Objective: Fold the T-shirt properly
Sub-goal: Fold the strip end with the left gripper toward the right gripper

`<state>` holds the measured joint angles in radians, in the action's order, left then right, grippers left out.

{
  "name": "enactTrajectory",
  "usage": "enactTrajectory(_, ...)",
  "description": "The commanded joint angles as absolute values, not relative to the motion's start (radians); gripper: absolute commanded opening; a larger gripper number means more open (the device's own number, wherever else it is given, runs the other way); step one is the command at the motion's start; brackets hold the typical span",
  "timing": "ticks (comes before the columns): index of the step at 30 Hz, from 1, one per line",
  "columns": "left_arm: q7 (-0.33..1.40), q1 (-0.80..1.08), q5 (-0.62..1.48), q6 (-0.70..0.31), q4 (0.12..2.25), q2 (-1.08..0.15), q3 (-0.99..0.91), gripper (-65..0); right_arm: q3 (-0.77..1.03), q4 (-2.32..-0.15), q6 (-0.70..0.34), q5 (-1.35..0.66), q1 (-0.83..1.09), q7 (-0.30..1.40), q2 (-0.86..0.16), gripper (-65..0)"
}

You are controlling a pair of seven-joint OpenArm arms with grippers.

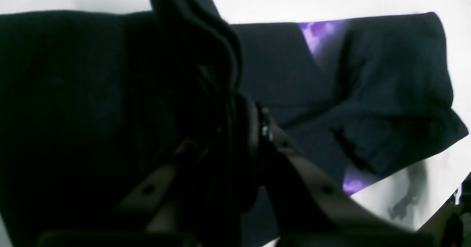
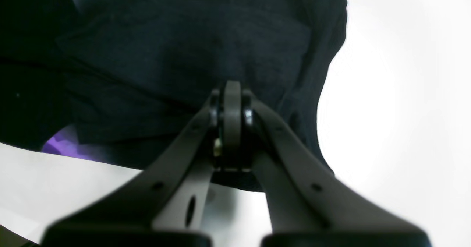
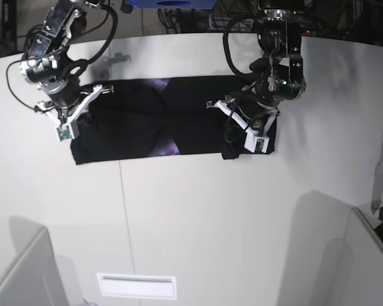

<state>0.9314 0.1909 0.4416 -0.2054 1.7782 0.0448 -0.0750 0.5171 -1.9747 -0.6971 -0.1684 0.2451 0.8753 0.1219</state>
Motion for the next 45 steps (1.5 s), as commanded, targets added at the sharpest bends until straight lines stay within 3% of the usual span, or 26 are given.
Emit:
enactTrajectory(1,0.915,0.179,0.455,-0.208,1.79,0.05,-0.073,-65.0,0.518,-1.991,-0.698,-0.18,0.239,0.854,0.12,-65.0)
enactTrajectory(45,0.911,0.179,0.453,-0.206,1.784,0.091,-0.028,-65.0,0.518,-1.991,-0.698,-0.18,0.242,0.854,0.12,-65.0)
